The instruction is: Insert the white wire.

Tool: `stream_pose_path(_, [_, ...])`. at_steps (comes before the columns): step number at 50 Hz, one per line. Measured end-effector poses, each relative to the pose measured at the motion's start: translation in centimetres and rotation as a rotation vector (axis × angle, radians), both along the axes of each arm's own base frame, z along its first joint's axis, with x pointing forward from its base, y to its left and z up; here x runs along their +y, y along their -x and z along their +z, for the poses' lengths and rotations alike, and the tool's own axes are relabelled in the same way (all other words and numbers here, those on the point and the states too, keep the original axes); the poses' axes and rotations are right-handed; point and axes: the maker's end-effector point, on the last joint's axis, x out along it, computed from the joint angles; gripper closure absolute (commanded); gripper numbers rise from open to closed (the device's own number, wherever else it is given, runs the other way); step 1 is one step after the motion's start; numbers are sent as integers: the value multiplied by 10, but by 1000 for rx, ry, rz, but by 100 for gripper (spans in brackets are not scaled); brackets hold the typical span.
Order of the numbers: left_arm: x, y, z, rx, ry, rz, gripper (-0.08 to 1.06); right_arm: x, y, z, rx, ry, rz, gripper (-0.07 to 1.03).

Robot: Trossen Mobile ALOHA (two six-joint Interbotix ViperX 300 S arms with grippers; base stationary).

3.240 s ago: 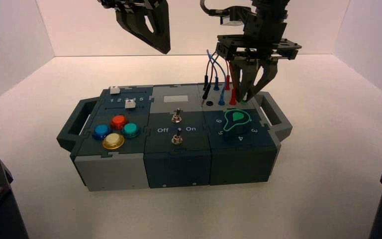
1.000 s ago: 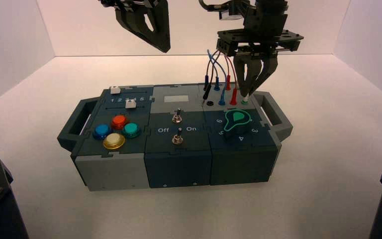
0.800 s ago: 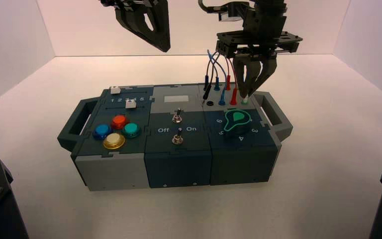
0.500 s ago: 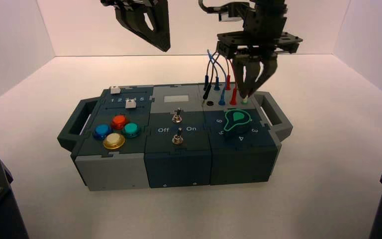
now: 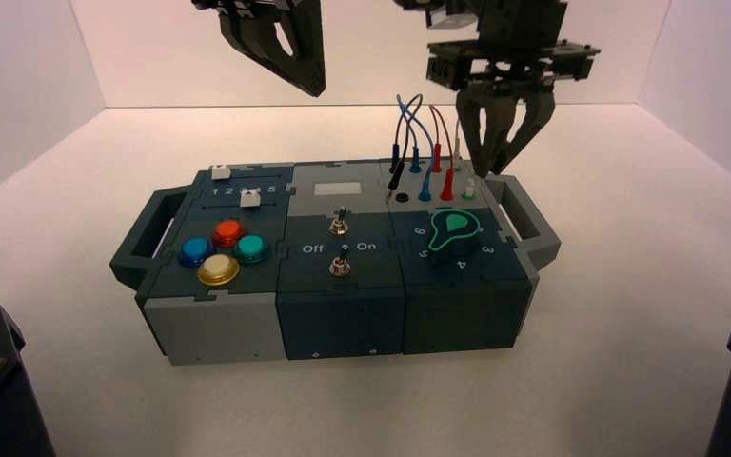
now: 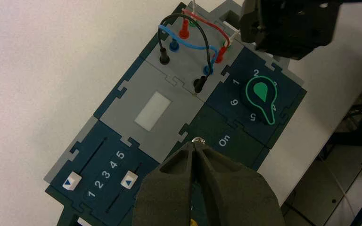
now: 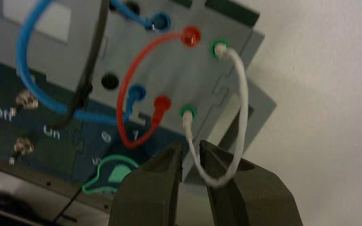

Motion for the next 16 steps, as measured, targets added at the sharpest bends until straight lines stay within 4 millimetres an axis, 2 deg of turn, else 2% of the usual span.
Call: stream_pose_path(16, [13,-15,2,-12,3,56,101,-9,13,3,-14,-7,6,74])
